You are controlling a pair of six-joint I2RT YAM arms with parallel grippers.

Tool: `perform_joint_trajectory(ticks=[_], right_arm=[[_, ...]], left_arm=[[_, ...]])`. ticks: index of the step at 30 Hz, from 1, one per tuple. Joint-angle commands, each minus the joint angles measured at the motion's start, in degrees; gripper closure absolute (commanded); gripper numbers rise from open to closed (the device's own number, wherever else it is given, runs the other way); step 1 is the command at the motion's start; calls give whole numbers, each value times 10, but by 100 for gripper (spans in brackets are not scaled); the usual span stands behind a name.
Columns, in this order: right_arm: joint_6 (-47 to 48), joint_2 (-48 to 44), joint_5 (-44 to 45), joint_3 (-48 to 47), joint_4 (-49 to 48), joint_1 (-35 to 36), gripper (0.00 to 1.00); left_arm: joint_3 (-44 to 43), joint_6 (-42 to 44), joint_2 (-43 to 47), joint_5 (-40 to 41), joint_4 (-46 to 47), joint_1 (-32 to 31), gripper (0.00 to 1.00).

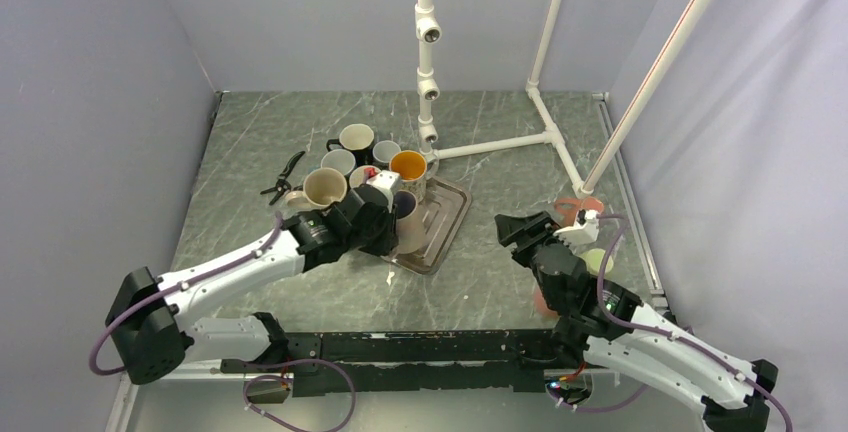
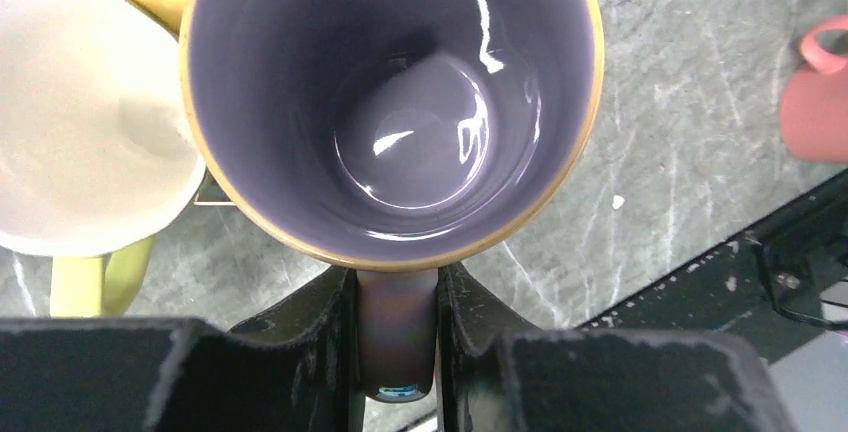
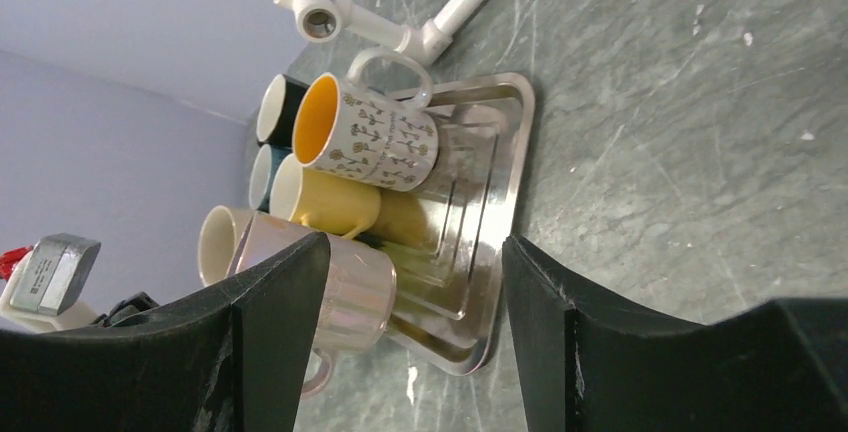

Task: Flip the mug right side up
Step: Place the cup on the tray.

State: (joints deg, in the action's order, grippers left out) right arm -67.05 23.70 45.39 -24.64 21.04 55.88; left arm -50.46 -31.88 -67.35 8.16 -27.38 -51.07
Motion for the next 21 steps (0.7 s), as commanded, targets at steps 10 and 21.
perform_joint_trajectory(ticks=[10,21], right_arm=[[31,16,26,-54,59,-12,33],[28,26,14,-56,64,-20,33]], left_arm=[[-33,53,-88,74,142,-3,97],[-18,54,-113,101,136,-2,97]])
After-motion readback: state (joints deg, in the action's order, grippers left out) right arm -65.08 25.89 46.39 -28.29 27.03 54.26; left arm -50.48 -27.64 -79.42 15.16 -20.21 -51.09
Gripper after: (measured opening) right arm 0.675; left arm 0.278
